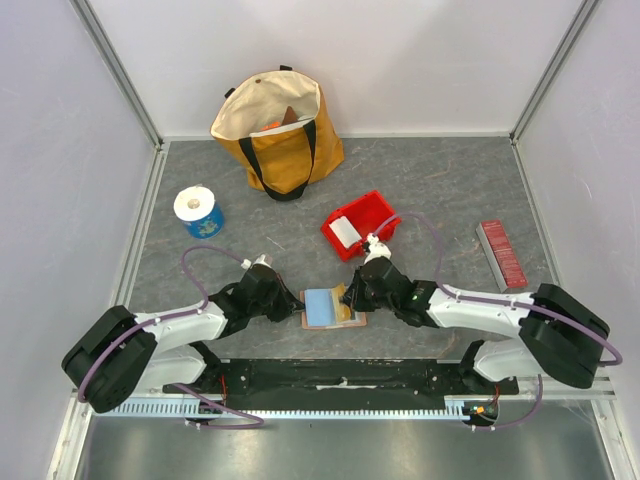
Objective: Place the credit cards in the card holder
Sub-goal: Insert the credit card into the card holder.
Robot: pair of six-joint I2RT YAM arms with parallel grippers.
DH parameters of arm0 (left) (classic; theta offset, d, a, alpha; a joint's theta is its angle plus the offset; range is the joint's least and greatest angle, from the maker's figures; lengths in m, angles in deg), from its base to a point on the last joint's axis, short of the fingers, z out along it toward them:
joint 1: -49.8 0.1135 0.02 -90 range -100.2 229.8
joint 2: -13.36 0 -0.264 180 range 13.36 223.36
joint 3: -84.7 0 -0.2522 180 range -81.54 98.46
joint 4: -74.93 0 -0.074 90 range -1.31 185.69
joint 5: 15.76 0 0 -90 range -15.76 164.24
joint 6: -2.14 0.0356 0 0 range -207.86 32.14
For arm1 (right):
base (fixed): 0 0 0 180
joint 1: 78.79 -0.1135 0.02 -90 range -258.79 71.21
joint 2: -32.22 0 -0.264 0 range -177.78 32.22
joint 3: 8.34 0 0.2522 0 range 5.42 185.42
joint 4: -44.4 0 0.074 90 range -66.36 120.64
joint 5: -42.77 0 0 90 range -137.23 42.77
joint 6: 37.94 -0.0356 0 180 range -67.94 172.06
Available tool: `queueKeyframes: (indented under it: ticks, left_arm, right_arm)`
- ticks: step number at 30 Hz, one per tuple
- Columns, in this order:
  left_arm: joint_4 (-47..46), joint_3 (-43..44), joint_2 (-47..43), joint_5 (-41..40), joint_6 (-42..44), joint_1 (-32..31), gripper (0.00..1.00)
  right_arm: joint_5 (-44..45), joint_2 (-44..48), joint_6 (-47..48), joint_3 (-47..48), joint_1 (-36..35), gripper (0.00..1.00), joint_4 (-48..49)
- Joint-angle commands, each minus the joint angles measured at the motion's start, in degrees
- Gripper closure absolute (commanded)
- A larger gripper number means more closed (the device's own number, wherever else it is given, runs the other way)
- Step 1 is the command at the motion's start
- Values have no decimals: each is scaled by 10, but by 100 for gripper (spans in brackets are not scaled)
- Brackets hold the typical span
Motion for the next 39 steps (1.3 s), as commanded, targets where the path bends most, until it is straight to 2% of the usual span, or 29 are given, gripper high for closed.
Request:
queueKeyframes:
  ticks: [1,9,26,30,35,39]
  left_arm:
    - [0,-9,0,-13,-9,0,98]
    - [-17,-14,7,-4,-21,0,98]
    - [-45,-25,16,5,-35,0,98]
    - [-49,-25,18,7,-35,-1,98]
    - [-51,-25,18,5,-34,0,98]
    - [-51,-29,15,4,-38,0,98]
  right_arm:
    - [-47,-20,-31,-28,21,100,84]
    - [-101,-53,-57,-71,45,100,193]
    - [-130,-110,-110,-129,48,100,290]
    - [-112,-102,-100,-137,48,100,278]
    - [-129,-121,-88,-141,49,100,296]
    - [-97,-88,-103,-158,49,100,264]
